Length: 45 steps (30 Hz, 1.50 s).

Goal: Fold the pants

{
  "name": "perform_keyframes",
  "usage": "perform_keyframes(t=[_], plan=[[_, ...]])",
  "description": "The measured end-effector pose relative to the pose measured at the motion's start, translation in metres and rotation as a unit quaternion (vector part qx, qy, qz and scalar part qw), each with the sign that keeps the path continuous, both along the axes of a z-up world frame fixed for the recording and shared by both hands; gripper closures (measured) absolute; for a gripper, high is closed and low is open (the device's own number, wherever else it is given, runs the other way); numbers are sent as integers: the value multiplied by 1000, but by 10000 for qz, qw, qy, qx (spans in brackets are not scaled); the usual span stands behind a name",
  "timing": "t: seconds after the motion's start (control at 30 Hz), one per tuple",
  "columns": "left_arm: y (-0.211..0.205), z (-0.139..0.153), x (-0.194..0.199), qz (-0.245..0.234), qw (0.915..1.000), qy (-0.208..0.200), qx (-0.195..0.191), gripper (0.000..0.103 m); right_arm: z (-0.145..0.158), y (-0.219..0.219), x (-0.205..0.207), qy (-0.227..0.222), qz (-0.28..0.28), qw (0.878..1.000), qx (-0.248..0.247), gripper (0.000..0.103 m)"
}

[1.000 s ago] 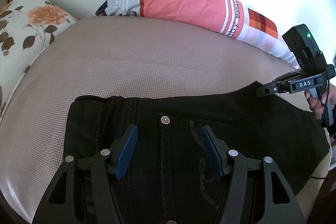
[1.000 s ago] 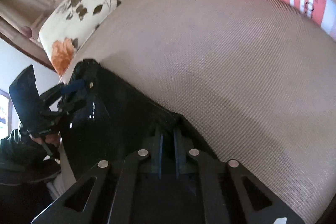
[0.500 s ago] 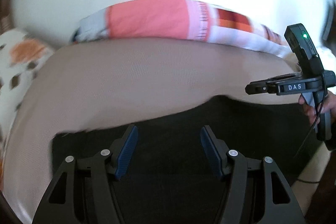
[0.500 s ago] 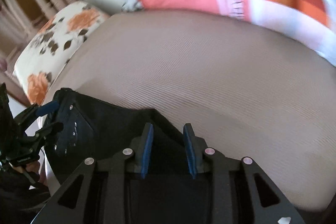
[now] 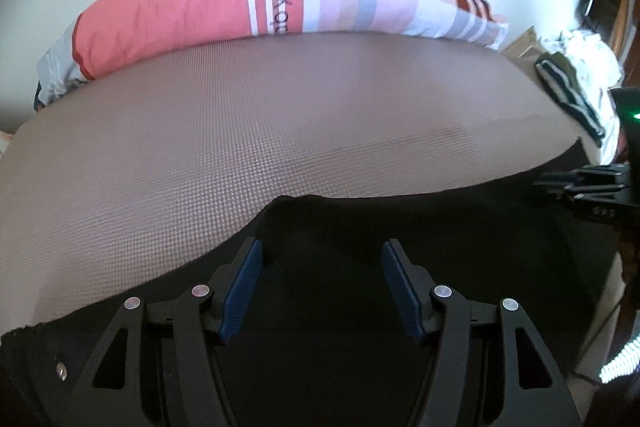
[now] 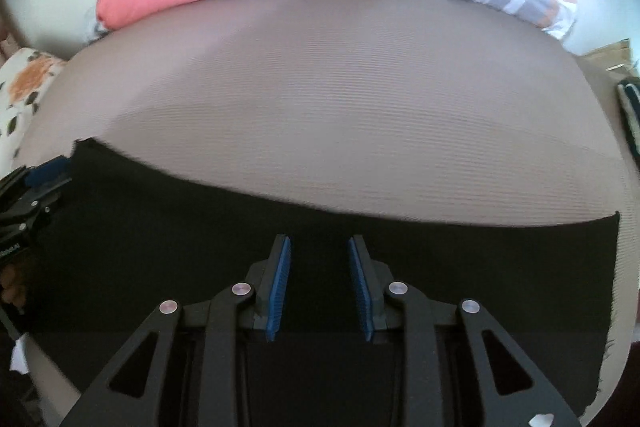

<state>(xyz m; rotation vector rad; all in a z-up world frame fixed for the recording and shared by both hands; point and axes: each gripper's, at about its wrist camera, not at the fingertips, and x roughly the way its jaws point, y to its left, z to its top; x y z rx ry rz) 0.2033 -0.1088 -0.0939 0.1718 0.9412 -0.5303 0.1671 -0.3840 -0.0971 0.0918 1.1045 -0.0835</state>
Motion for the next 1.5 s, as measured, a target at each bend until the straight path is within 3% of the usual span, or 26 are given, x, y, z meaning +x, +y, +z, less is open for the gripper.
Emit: perform_keyframes(t=[0.1, 0.3, 0.4, 0.57, 0.87, 0.97, 1.0, 1.1, 1.2, 1.33, 1.5], plan=[[-2, -13, 10, 134, 9998, 143, 56, 41, -3, -8, 5, -112, -68, 9998, -148, 77], [-5, -11, 11, 248, 9995, 131, 111, 41, -1, -29, 0, -320, -238, 9989, 247, 78], [-5, -2, 3, 276, 9995, 78, 111, 41, 4, -44, -15, -423, -436, 9979, 208, 73], [-8, 13, -27, 149, 9998, -79, 87, 41, 2, -88, -52, -358, -909, 9951, 121, 73], [-10, 10, -74, 121, 9994, 271, 200, 41, 5, -200, -144, -145, -1968, 9802, 184, 73], [-10, 10, -82, 146, 9990, 406, 128, 41, 8, -236, -165, -149, -2044, 9760, 730, 71], [-11, 11, -84, 146, 9989, 438, 101, 41, 7, -249, -169, -149, -2007, 9730, 1129, 70], [-18, 15, -88, 161, 9985, 516, -50, 41, 1, -280, -174, -145, -1883, 9579, 2160, 70], [-27, 17, -89, 141, 9984, 545, -103, 41, -11, -298, -173, -115, -1695, 9425, 2877, 71], [-39, 17, -93, 99, 9983, 571, -76, 41, -18, -311, -164, -142, -1308, 9318, 3382, 71], [-49, 10, -95, 155, 9976, 681, 26, 41, -22, -309, -146, -124, -909, 9305, 3547, 79]])
